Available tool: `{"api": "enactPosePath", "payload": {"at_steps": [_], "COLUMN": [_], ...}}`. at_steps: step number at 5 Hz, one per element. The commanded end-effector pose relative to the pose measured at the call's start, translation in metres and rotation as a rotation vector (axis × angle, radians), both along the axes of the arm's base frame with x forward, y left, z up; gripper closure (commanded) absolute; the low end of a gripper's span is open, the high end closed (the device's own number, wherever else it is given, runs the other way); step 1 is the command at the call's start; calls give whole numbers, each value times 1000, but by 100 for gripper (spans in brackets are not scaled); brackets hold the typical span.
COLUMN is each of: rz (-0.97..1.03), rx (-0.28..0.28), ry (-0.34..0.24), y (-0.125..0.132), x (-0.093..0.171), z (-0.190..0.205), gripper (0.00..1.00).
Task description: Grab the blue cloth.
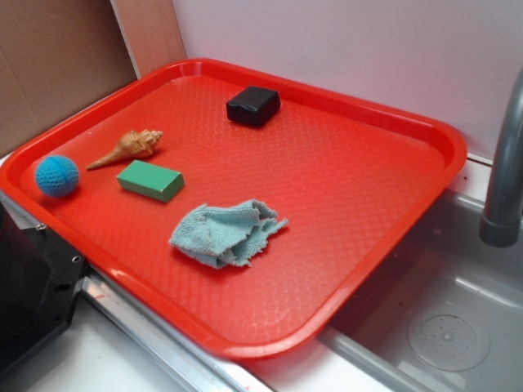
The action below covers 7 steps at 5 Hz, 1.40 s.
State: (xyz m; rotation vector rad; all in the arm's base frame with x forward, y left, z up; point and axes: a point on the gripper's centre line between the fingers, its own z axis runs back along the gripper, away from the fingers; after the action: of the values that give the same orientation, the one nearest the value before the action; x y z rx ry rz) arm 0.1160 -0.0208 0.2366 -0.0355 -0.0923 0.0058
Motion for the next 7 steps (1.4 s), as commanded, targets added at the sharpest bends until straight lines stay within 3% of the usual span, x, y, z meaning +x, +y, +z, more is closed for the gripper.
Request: {"api": "enactPosePath", "payload": {"at_steps": [1,3,5,6,7], "rz": [0,-187,-474,-697,-730], "rx": [0,56,67,27,15], "ry": [0,-66,-75,-115,-112], "y": [0,-22,-52,-72,-79], "x": [0,22,37,43,49], "z": [0,-13,-44,-69,-89], "gripper": [0,0,0,0,0]}}
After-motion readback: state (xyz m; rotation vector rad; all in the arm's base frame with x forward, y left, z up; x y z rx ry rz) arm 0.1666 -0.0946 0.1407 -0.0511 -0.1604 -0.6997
